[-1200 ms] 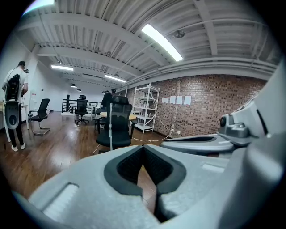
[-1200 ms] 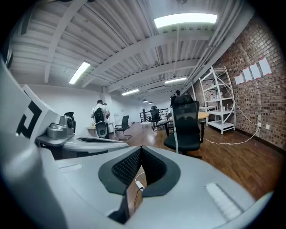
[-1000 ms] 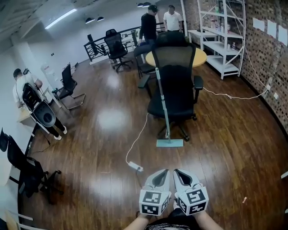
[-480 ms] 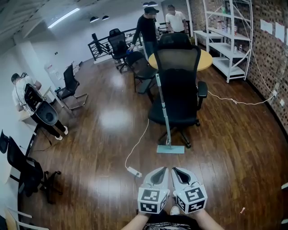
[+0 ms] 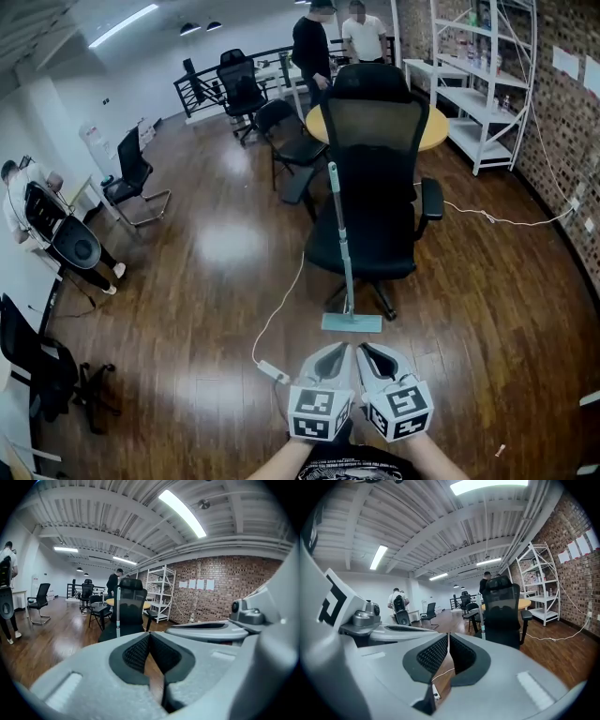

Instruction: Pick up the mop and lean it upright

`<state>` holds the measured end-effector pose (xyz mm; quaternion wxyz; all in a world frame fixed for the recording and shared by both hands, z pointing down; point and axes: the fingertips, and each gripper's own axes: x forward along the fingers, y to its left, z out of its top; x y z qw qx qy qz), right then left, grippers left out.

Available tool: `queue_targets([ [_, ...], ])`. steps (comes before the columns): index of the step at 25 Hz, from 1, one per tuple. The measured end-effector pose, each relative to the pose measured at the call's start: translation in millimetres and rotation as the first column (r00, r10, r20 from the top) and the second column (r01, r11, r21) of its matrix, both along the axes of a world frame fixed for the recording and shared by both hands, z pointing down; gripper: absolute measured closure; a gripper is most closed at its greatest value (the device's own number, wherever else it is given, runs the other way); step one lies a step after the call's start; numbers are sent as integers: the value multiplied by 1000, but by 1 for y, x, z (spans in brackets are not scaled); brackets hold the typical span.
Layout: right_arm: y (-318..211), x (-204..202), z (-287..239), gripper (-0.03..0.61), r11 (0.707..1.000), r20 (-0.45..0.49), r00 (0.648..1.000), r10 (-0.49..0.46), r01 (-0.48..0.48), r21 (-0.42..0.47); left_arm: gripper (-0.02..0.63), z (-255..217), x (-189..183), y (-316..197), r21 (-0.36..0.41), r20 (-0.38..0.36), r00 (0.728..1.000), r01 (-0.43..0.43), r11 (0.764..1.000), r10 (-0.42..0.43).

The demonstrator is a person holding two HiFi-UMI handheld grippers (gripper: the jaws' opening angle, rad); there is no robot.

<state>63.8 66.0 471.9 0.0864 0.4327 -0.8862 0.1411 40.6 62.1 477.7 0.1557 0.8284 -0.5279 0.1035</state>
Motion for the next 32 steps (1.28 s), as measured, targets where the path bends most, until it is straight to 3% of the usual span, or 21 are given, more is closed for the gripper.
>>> queue_targets([
  [8, -97, -44, -2, 566, 1000, -35, 999, 23, -23, -4, 611, -6, -41, -97, 16, -22, 999, -40, 999, 40],
  [15, -147, -75, 3, 560, 999, -74, 997, 35, -35, 2, 611, -8, -72, -142, 28, -57, 997, -42, 999, 44],
  [23, -226, -77, 12, 552, 999, -63, 997, 42, -42, 2, 611, 0, -81, -205, 12, -41, 998, -37, 999, 37],
  [32, -344, -61, 20, 521, 1000, -81, 997, 12, -11, 10, 610, 5, -71, -312, 4, -23, 1000, 12, 1000, -12],
])
